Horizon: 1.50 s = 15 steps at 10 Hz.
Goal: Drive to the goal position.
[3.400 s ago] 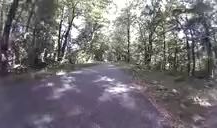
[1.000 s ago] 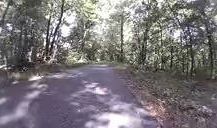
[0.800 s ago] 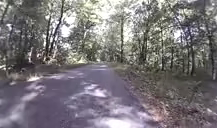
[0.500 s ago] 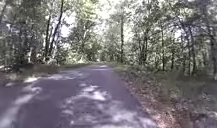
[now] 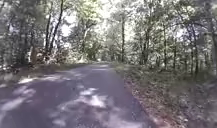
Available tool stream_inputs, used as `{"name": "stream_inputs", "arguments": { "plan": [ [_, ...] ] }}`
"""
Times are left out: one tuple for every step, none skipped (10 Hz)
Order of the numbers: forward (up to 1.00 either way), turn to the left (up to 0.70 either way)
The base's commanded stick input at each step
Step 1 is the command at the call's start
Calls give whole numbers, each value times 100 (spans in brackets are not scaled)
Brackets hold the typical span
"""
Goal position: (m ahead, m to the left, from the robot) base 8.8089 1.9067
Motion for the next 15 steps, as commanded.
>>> {"name": "stream_inputs", "arguments": {
  "plan": [
    [45,0],
    [45,0],
    [45,0],
    [45,0],
    [45,0],
    [45,0],
    [45,0],
    [45,0],
    [45,0],
    [45,0],
    [45,0],
    [45,0],
    [45,0],
    [45,0],
    [45,0]
  ]
}}
